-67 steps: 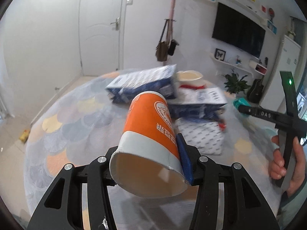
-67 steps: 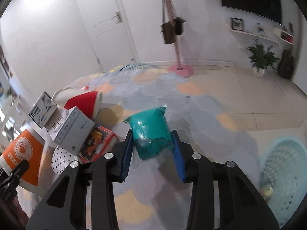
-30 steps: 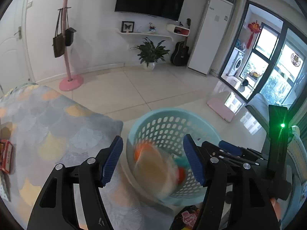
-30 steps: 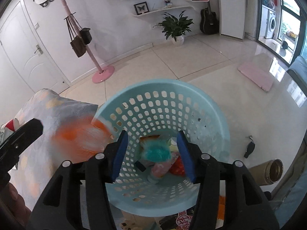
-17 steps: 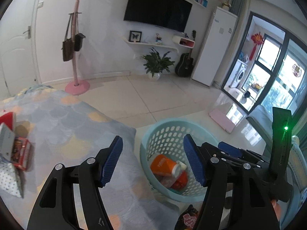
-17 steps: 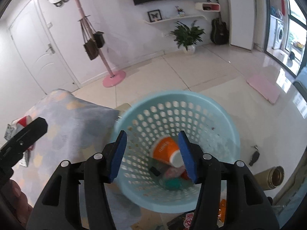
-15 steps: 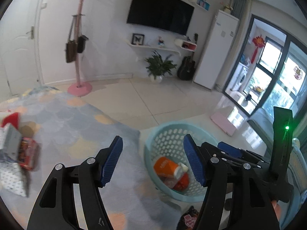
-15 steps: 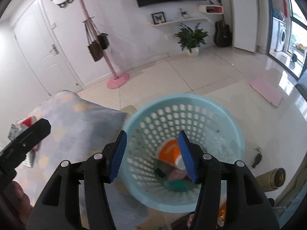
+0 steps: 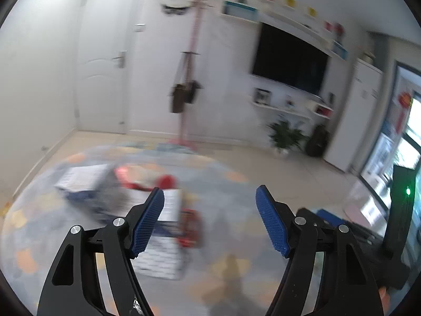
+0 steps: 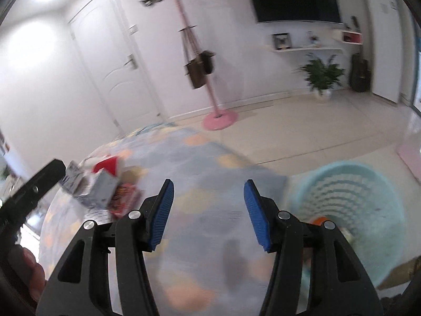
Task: Collect trash
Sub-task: 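Move both open tools back toward the milk cartons on the table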
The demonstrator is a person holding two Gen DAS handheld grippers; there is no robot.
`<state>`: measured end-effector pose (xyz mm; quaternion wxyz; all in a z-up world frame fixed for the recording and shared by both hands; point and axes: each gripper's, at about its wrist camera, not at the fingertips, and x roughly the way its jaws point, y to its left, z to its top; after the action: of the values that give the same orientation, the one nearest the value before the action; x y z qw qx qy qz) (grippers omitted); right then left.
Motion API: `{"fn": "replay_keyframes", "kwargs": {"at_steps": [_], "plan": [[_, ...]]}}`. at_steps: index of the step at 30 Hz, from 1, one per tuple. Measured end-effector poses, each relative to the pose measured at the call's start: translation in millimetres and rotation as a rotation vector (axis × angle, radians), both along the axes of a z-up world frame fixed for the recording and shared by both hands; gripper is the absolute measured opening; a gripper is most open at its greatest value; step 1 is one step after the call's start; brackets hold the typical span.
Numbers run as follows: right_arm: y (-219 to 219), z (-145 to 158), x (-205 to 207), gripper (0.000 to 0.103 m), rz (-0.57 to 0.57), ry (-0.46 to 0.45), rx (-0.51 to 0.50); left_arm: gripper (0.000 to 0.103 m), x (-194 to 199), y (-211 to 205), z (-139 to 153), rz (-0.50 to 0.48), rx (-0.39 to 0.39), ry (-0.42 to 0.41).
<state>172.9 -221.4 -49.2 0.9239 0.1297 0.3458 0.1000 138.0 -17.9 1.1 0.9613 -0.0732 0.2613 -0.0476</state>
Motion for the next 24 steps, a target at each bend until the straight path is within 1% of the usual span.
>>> {"fn": "replay_keyframes", "kwargs": {"at_steps": [2,4,5,6,9,12,18,21,23,24], "plan": [[24,0,5,0.052,0.04,-0.004,-0.001,0.071,1,30,1,0.073,0.001,-0.006],[47,0,8,0.051,0.072,-0.013,-0.011,0.07,2,52,1,0.15,0.043,-0.01],[58,0,10,0.046,0.083,-0.022,-0.014,0.071,2,61,0,0.173,0.06,-0.007],[71,-1,13,0.044,0.101,-0.035,-0.011,0.071,5,75,-3,0.196,0.079,0.006],[94,-6,21,0.044,0.124,-0.036,-0.008,0.071,12,97,-9,0.209,0.098,0.045],[107,-12,29,0.044,0.136,-0.034,-0.007,0.071,22,105,-16,0.187,0.11,0.068],[112,-25,31,0.044,0.161,-0.019,0.003,0.071,40,100,-28,0.167,0.159,0.095],[111,-20,26,0.044,0.167,-0.057,0.005,0.071,43,97,-33,0.178,0.185,0.109],[116,-21,26,0.044,0.188,-0.052,-0.002,0.067,44,104,-37,0.189,0.174,0.13],[118,-20,26,0.044,0.195,-0.052,-0.009,0.063,42,107,-37,0.191,0.164,0.137]]}}
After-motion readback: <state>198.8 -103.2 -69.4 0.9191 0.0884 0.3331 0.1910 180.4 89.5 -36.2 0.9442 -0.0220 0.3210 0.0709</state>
